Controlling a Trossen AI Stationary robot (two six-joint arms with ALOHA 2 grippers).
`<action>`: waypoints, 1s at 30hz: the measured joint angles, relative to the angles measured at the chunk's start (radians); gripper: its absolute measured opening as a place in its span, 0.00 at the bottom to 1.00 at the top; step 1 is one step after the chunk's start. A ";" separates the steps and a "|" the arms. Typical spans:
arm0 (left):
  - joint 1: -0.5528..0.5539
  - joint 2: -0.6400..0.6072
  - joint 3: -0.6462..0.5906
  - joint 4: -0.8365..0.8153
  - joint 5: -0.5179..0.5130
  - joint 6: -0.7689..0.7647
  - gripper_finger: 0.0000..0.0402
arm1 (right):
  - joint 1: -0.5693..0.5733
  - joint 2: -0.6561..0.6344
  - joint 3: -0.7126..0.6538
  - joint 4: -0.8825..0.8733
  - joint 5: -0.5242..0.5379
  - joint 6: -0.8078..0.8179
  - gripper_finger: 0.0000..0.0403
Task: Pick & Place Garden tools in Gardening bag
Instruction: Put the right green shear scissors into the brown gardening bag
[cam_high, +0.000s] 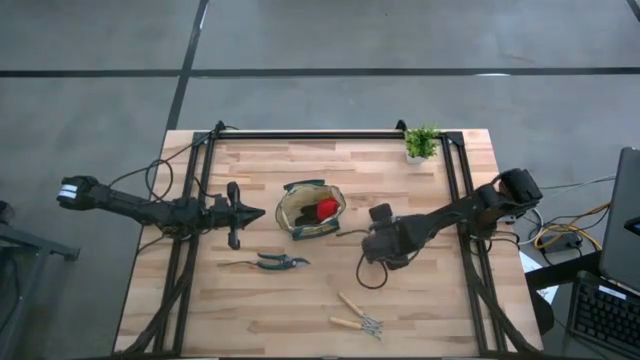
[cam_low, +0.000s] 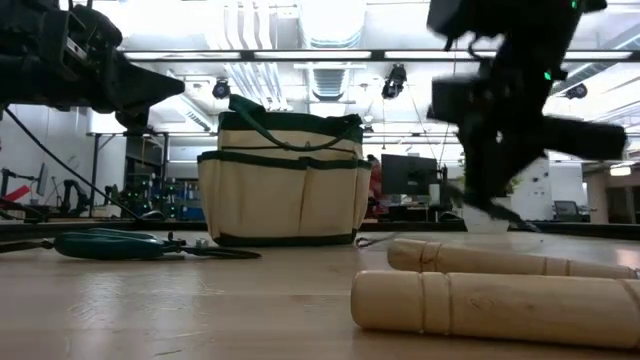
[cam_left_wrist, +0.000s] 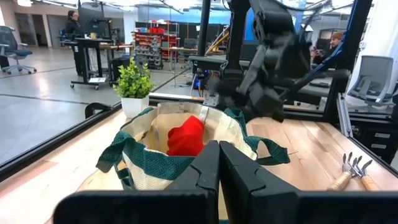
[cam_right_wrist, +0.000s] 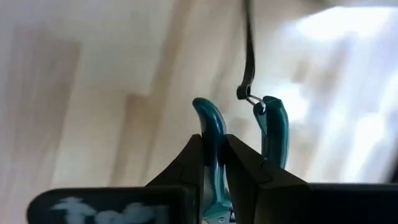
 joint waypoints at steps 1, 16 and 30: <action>0.000 0.000 0.000 0.000 0.000 0.000 0.03 | 0.000 -0.025 -0.003 0.004 0.022 0.012 0.09; 0.000 0.000 0.000 -0.008 0.000 0.000 0.03 | -0.001 -0.440 -0.221 0.602 0.164 -0.043 0.09; 0.000 0.000 0.000 -0.009 0.000 0.000 0.03 | -0.026 -0.481 -0.405 1.173 0.169 -0.175 0.09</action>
